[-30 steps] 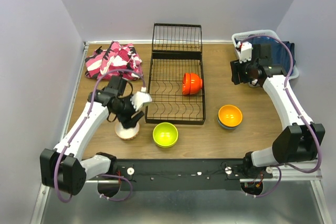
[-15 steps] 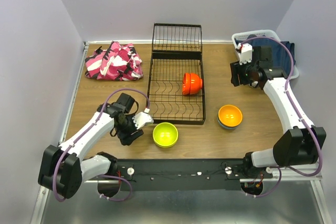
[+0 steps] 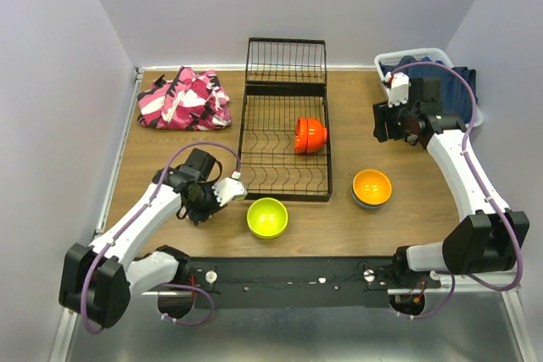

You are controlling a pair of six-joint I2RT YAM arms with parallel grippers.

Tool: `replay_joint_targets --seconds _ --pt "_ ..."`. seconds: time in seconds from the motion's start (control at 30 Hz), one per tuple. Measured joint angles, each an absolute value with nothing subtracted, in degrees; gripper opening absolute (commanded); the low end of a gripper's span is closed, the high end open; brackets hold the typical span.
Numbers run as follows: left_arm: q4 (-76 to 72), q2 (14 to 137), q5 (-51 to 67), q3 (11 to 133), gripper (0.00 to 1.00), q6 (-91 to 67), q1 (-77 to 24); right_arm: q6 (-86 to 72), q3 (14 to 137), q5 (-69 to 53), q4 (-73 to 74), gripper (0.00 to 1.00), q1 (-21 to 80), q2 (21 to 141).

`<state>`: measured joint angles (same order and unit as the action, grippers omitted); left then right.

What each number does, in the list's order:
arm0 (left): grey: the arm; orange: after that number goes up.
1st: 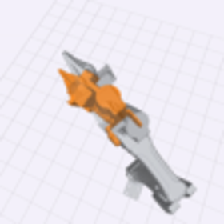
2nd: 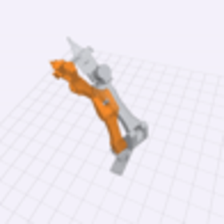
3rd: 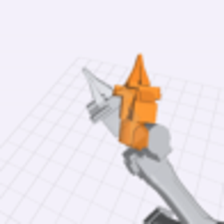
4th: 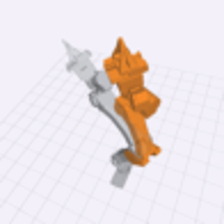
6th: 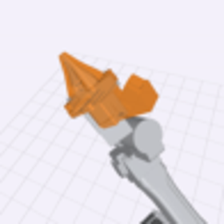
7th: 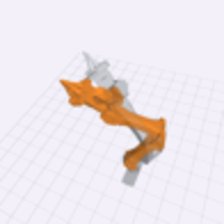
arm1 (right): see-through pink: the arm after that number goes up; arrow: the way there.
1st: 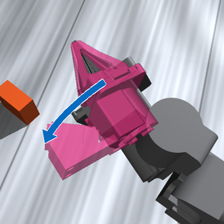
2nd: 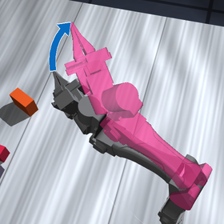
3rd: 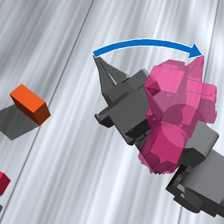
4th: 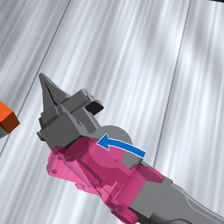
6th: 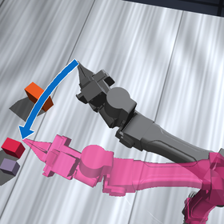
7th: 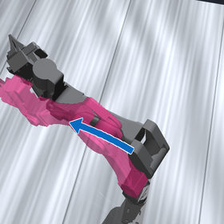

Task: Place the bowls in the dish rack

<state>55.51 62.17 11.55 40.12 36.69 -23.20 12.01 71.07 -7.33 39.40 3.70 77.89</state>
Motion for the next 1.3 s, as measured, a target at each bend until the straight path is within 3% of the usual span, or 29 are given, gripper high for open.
replay_joint_targets --seconds 0.23,0.5,0.7,0.93,1.3 --pt "67.9 56.2 14.5 53.9 0.0 40.4 -23.2 12.0 71.1 -7.4 39.0 0.68 3.7 77.9" --pt "64.0 67.2 25.3 71.7 0.0 34.4 -23.2 11.5 71.4 -7.4 38.7 0.68 3.7 79.8" --pt "50.3 76.8 38.4 74.5 0.0 21.9 -22.9 11.5 72.5 -7.3 38.6 0.68 3.7 80.6" --pt "19.7 83.9 51.6 69.1 0.0 -4.7 -22.8 11.5 72.5 -6.9 38.5 0.68 3.7 80.6" --pt "-5.8 100.1 56.2 69.0 0.0 -26.7 -20.6 11.8 72.5 -4.8 38.5 0.68 3.7 80.7"
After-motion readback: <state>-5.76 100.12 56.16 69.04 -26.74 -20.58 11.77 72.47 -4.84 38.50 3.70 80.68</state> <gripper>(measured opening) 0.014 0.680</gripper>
